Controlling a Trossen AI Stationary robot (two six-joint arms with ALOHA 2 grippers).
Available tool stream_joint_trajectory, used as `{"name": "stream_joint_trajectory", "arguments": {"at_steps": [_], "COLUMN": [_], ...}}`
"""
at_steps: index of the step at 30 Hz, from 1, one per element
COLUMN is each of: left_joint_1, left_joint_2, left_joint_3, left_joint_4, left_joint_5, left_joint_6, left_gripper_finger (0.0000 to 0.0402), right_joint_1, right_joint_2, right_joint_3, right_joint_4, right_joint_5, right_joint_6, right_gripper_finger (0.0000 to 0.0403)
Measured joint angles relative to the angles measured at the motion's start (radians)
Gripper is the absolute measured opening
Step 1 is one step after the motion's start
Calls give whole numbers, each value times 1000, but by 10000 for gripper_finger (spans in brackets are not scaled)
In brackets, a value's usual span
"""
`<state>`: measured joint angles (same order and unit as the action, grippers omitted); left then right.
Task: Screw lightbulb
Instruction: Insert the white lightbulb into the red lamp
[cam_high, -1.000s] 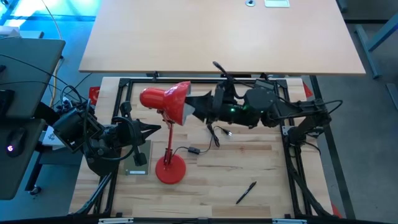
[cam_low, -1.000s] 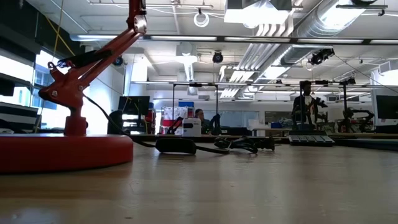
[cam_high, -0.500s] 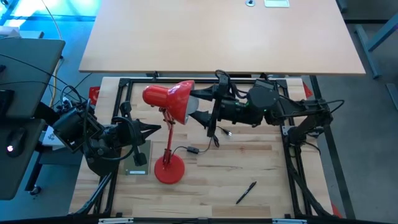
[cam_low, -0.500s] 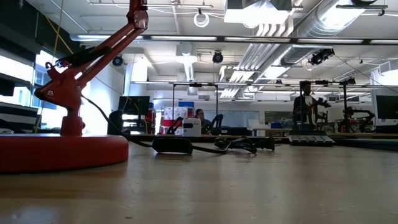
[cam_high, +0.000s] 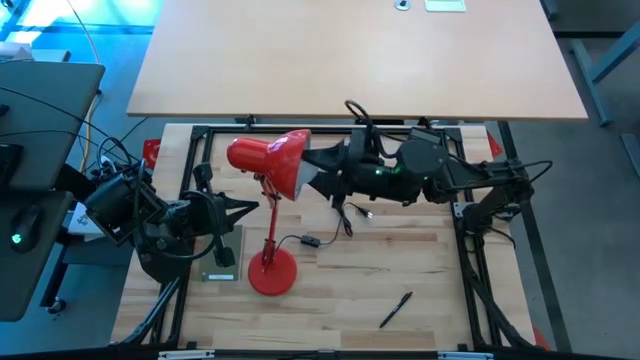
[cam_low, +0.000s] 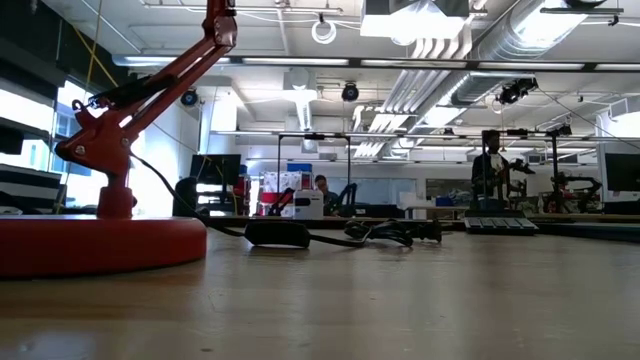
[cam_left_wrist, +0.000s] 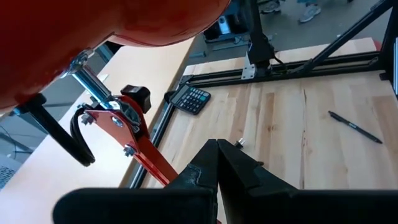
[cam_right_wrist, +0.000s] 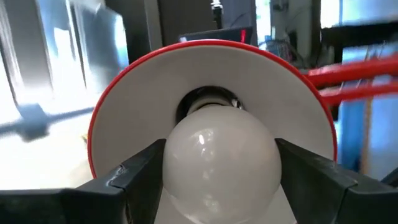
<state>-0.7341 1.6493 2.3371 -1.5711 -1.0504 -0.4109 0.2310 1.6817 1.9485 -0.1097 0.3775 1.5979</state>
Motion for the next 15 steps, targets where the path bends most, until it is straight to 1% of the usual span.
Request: {"name": "stream_joint_trajectory", "arguments": {"at_steps": [3,8,15], "left_joint_1": [0,1,1], "left_joint_2": [0,0,0], "left_joint_3": [0,0,0], "left_joint_4": [0,0,0], "left_joint_5": [0,-6,-6], "left_joint_6": [3,4,4], "left_gripper_finger": [0,0,0], "right_joint_1": [0,0,0], "right_joint_2": [2,2,2], "right_joint_3": [-1,-1,-1], "right_joint_4": [19,21,23], "right_joint_5": [-7,-12,-35], "right_joint_6": [-52,-8,-47], "right_gripper_finger": [269,269,269]}}
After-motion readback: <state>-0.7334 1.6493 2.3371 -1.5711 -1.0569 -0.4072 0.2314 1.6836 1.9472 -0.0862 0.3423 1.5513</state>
